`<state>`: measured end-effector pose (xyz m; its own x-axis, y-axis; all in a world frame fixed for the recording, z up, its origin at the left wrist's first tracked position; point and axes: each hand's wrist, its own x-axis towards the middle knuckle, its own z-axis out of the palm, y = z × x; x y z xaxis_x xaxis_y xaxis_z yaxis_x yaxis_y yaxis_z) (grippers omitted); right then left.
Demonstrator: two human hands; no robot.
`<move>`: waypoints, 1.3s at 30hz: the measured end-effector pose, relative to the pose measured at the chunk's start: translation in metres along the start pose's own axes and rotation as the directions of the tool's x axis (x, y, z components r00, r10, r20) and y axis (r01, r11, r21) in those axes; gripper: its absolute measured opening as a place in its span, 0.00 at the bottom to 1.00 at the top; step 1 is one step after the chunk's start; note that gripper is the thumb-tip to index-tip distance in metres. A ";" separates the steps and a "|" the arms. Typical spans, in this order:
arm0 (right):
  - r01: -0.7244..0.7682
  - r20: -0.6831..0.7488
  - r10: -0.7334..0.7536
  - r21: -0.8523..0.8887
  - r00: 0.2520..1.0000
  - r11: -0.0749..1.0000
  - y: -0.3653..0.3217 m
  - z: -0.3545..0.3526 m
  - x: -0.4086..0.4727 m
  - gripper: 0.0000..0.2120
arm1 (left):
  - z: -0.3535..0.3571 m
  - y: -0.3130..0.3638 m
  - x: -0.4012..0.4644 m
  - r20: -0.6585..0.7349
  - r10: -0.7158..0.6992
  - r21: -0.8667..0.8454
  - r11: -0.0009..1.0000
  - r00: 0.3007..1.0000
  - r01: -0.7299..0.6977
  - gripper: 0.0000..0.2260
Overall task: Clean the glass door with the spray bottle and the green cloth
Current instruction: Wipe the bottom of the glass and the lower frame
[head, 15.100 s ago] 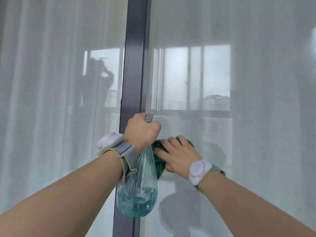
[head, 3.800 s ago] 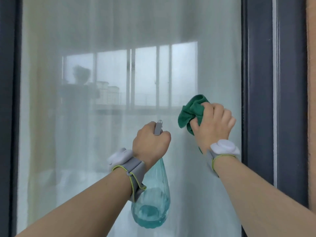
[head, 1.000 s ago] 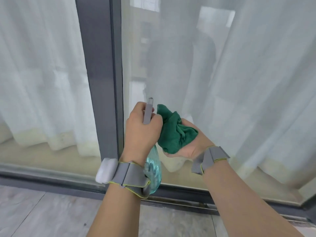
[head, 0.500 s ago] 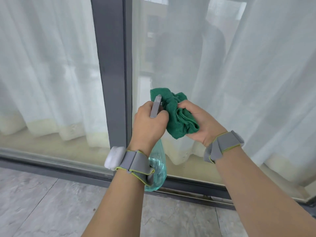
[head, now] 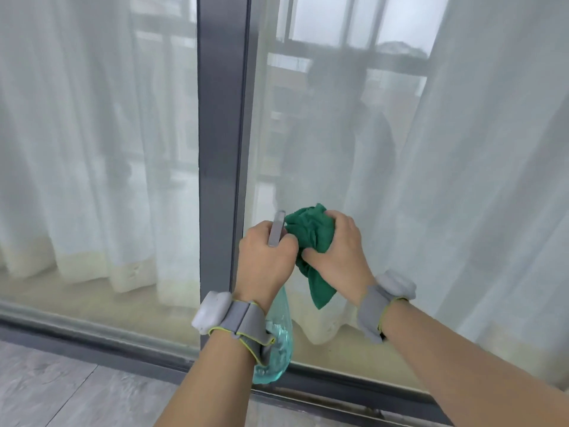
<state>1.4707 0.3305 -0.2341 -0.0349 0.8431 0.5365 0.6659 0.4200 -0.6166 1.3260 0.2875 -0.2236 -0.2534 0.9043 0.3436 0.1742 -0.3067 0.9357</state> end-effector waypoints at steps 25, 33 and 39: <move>0.403 0.065 -0.694 -0.851 0.717 0.336 -0.051 -0.010 0.105 0.31 | -0.026 0.003 0.007 -0.083 0.024 0.165 0.986 0.996 -0.010 0.09; 0.520 0.260 -0.697 -0.833 0.669 0.188 -0.010 0.030 0.061 0.26 | -0.010 -0.008 0.001 -0.014 -0.051 0.079 0.996 0.999 0.052 0.11; 0.392 0.065 -0.674 -0.852 0.736 0.347 -0.036 -0.002 0.092 0.30 | 0.004 -0.012 0.001 -0.013 -0.065 0.087 0.994 0.998 0.066 0.05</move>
<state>1.4449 0.3924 -0.1616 -0.5226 0.3594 0.7731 0.8521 0.1903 0.4875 1.3280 0.2933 -0.2347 -0.2769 0.9183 0.2828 0.2393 -0.2191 0.9459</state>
